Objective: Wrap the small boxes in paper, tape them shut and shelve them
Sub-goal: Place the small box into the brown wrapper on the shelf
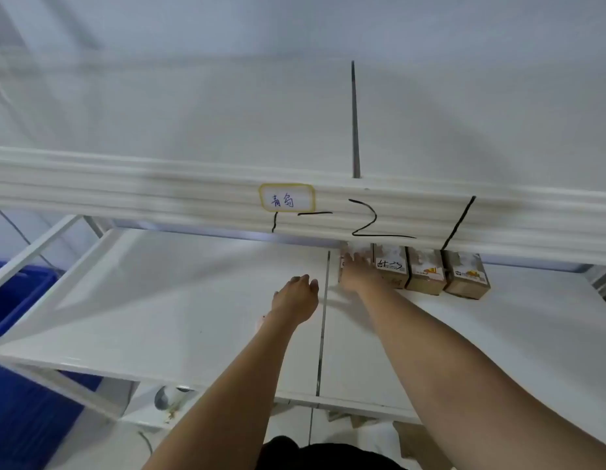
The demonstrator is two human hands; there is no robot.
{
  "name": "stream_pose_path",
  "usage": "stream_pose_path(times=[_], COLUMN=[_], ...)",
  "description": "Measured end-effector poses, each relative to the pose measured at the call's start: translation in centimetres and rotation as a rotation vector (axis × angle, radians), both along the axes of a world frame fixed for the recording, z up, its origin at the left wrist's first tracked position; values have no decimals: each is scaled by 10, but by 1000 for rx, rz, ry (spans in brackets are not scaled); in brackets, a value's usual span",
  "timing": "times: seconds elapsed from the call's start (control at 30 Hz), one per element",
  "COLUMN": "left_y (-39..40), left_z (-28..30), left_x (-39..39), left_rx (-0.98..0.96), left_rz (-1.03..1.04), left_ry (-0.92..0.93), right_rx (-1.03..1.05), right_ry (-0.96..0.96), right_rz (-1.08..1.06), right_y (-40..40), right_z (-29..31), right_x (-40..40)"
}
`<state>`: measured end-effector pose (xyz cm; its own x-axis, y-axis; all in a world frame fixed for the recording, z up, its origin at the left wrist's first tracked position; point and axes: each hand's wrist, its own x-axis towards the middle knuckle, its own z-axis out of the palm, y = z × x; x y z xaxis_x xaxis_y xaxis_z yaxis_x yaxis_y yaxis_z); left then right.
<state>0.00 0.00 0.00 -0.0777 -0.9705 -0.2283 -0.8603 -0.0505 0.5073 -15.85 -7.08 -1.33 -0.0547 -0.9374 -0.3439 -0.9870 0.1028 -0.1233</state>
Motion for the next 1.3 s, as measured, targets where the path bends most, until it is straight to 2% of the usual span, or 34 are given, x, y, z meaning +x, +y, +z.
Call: stream_pose_path(times=[0.2,0.4,0.6,0.83,0.93,1.0,1.07,1.2,1.3], left_y=[4,0,0,8,15,19,24,37,44], left_z=[-4,-8,-12,-12,-8,-7,-6,0,5], left_x=[-1,-11,-21,-28,-31,-32,-32,-30,-29], left_rx=[-1,11,45,49,53,60,70,106,139], left_rz=[-4,14,29,27,29,34,49,80,123], left_ry=[-2,92,123,146,142,139,144,158,208], right_rx=[42,-32,-123,-299,-133,-63,-50,-42,-84], right_ry=[45,38,171,66,22,-87,-188,-213,-347], right_rz=[34,108,190,-27,-160,-243,-308,-305,-340], right_y=[9,28,52,62,71,76,83,96,100], right_z=[2,10,3,5,-2,-12,-18,-16,-10], right_x=[-6,-1,10,10,5,4,6,4,-6])
